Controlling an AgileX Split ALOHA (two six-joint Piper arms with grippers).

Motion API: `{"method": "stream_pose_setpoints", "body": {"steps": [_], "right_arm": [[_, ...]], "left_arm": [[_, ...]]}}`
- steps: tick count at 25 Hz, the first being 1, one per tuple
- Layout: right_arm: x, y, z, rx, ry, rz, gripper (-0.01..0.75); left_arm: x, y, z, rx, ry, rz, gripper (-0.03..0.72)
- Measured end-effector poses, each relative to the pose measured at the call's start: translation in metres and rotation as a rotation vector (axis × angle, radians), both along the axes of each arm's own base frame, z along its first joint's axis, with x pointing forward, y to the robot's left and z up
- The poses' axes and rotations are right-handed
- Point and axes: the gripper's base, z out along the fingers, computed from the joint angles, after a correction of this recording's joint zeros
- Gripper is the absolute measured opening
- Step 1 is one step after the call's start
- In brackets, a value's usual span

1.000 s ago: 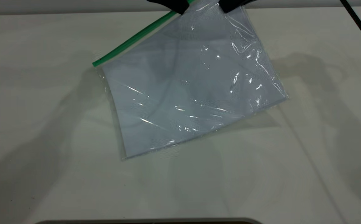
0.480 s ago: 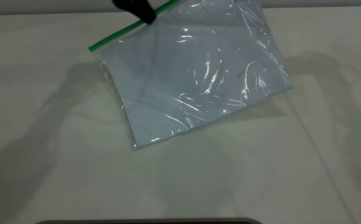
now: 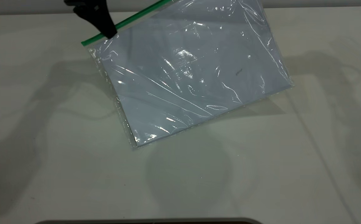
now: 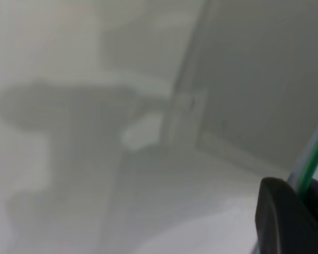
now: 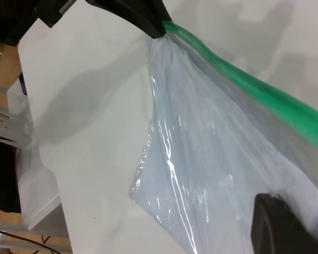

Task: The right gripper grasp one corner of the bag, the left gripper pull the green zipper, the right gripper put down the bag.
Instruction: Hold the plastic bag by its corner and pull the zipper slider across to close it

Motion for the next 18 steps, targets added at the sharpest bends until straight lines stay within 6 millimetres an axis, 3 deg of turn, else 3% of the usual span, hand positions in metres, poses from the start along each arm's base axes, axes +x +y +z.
{"method": "stream_pose_setpoints", "body": {"steps": [13, 16, 18], "right_arm": [[0.000, -0.001, 0.000, 0.000, -0.001, -0.002, 0.034], [0.000, -0.004, 0.000, -0.010, -0.003, -0.001, 0.039], [0.001, -0.009, 0.000, -0.029, -0.007, -0.003, 0.051]], "left_arm": [[-0.002, 0.013, -0.003, 0.112, 0.059, 0.072, 0.065], [-0.002, 0.018, -0.003, 0.151, 0.058, 0.094, 0.119], [-0.001, 0.023, 0.002, 0.172, 0.049, 0.104, 0.196]]}}
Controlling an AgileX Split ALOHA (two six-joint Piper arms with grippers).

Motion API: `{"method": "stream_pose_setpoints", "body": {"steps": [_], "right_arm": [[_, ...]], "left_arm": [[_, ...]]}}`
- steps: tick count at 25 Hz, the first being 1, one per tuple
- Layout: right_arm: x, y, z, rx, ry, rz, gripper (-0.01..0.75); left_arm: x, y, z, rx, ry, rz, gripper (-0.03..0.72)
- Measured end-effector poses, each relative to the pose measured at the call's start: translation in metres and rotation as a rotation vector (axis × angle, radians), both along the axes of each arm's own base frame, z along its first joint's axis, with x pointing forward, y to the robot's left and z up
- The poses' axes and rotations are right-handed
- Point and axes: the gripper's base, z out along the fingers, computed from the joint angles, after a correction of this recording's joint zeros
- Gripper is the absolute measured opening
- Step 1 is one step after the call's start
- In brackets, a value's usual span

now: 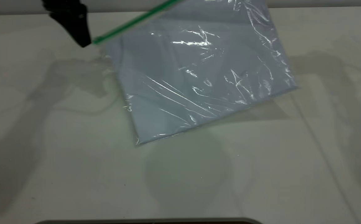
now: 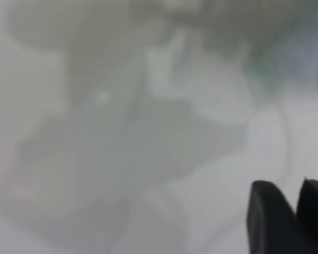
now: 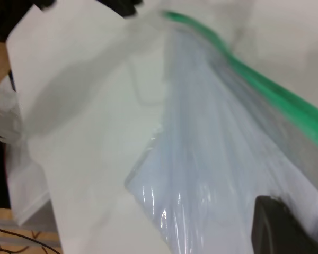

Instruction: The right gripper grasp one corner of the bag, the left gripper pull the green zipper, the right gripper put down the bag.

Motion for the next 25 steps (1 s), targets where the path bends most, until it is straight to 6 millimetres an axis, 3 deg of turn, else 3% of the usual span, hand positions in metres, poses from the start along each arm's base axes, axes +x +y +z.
{"method": "stream_pose_setpoints", "body": {"steps": [4, 7, 10, 14, 19, 21, 25], "right_arm": [[0.000, -0.002, 0.000, -0.032, -0.009, 0.001, 0.138], [-0.001, -0.002, 0.004, -0.038, -0.005, -0.003, 0.283], [-0.004, 0.001, 0.012, -0.081, -0.003, 0.013, 0.429], [-0.012, 0.002, 0.043, -0.199, -0.013, 0.014, 0.490], [-0.036, 0.000, 0.135, -0.235, -0.094, -0.091, 0.459], [-0.054, 0.001, 0.178, -0.243, -0.137, -0.141, 0.438], [-0.112, 0.001, 0.263, -0.295, -0.272, -0.227, 0.406]], "left_arm": [[-0.001, -0.007, 0.040, -0.064, -0.071, 0.020, 0.386], [-0.008, -0.012, 0.083, -0.130, -0.127, 0.027, 0.478], [-0.021, -0.014, 0.130, -0.181, -0.182, 0.022, 0.505], [-0.050, -0.014, 0.195, -0.243, -0.256, 0.001, 0.509], [-0.096, -0.009, 0.273, -0.305, -0.374, 0.037, 0.509], [-0.114, -0.006, 0.298, -0.325, -0.422, 0.081, 0.511], [-0.157, 0.007, 0.343, -0.306, -0.529, 0.193, 0.511]]}}
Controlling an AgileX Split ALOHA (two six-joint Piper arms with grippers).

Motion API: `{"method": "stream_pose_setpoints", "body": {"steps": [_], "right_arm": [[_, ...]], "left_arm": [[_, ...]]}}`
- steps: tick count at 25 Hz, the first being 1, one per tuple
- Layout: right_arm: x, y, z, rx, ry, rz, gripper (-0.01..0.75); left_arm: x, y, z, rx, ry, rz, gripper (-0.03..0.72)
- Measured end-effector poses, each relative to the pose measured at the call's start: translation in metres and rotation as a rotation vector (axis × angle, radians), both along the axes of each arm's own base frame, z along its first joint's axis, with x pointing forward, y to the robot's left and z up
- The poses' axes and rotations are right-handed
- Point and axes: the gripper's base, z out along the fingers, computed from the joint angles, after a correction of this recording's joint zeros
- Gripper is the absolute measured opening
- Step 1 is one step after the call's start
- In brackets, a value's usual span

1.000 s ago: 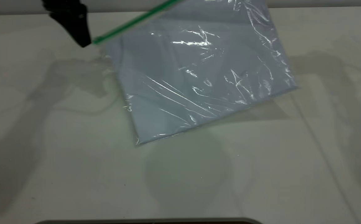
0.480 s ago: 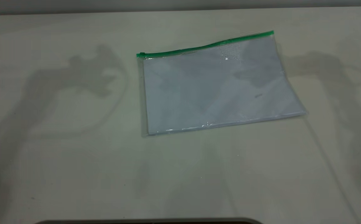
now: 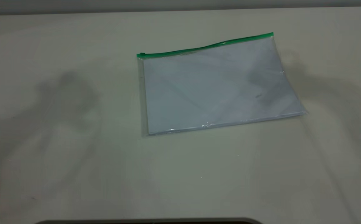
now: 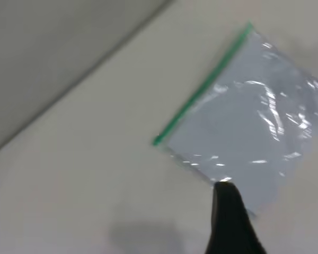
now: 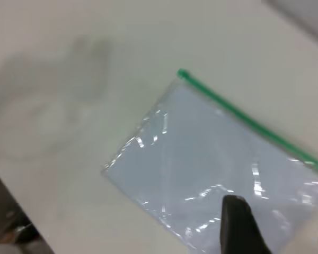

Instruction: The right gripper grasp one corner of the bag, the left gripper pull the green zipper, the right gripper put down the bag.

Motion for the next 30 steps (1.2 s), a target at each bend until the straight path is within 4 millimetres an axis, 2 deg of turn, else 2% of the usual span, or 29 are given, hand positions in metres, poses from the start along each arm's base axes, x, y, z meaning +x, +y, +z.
{"method": "stream_pose_setpoints", "body": {"steps": [2, 5, 7, 9, 12, 14, 18, 22, 26, 28, 30], "right_arm": [[-0.036, -0.003, 0.033, -0.025, -0.061, -0.047, 0.400], [-0.086, -0.011, 0.057, -0.046, -0.098, -0.132, 0.398], [-0.114, -0.019, 0.058, -0.065, -0.097, -0.187, 0.398], [-0.142, -0.029, 0.051, -0.105, -0.085, -0.241, 0.398], [-0.175, -0.043, 0.028, -0.154, -0.037, -0.327, 0.398], [-0.196, -0.049, 0.010, -0.171, 0.005, -0.373, 0.398], [-0.240, -0.059, -0.036, -0.184, 0.089, -0.429, 0.398], [-0.278, -0.067, -0.087, -0.184, 0.140, -0.465, 0.398], [-0.300, -0.072, -0.131, -0.173, 0.121, -0.486, 0.398], [-0.308, -0.074, -0.141, -0.174, 0.112, -0.492, 0.398], [-0.312, -0.075, -0.139, -0.160, 0.072, -0.501, 0.398]], "left_arm": [[-0.021, 0.009, 0.019, 0.007, -0.049, 0.075, 0.511], [-0.058, 0.022, 0.047, -0.001, -0.131, 0.181, 0.511], [-0.079, 0.028, 0.061, -0.013, -0.179, 0.232, 0.511], [-0.097, 0.033, 0.070, -0.027, -0.215, 0.266, 0.511], [-0.121, 0.038, 0.066, -0.026, -0.217, 0.284, 0.511], [-0.131, 0.041, 0.050, -0.001, -0.176, 0.292, 0.511], [-0.148, 0.048, -0.003, 0.061, -0.031, 0.336, 0.511], [-0.170, 0.052, -0.068, 0.085, 0.161, 0.392, 0.511], [-0.198, 0.057, -0.130, 0.120, 0.322, 0.427, 0.511], [-0.214, 0.059, -0.156, 0.139, 0.374, 0.430, 0.511], [-0.230, 0.062, -0.174, 0.140, 0.387, 0.438, 0.511]]}}
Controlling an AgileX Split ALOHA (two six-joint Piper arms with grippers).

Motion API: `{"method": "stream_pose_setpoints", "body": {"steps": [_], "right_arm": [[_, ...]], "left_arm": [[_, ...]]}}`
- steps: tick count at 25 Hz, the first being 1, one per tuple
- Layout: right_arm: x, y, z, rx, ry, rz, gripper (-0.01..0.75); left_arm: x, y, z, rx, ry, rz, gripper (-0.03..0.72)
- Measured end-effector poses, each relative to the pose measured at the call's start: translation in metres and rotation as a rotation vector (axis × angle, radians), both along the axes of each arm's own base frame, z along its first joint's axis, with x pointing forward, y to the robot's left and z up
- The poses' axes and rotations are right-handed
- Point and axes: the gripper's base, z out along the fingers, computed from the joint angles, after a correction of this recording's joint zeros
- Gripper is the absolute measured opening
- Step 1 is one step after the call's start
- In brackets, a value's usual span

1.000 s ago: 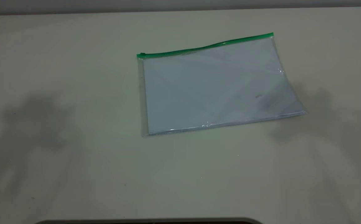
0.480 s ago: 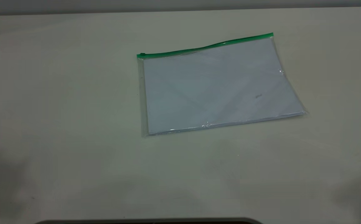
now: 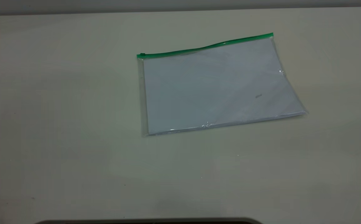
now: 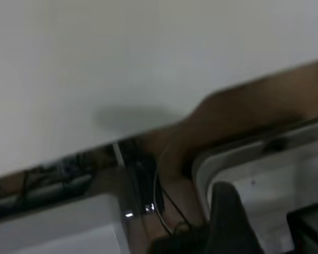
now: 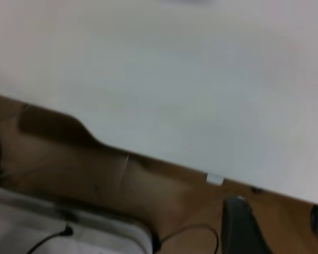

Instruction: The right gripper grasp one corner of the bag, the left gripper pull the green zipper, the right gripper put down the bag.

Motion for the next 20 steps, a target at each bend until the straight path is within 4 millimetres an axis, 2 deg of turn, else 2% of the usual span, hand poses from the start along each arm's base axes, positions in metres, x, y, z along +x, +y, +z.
{"method": "stream_pose_setpoints", "body": {"steps": [3, 9, 20], "right_arm": [[-0.001, -0.001, 0.001, -0.006, -0.012, -0.007, 0.398], [-0.001, -0.001, 0.001, -0.002, -0.012, 0.000, 0.398], [-0.001, -0.001, 0.001, -0.001, -0.014, -0.002, 0.398]], "left_arm": [[-0.020, 0.003, -0.018, -0.016, -0.012, 0.048, 0.511], [-0.044, 0.011, -0.018, -0.032, -0.222, 0.085, 0.511], [-0.068, 0.015, -0.018, -0.062, -0.389, 0.088, 0.511]]}}
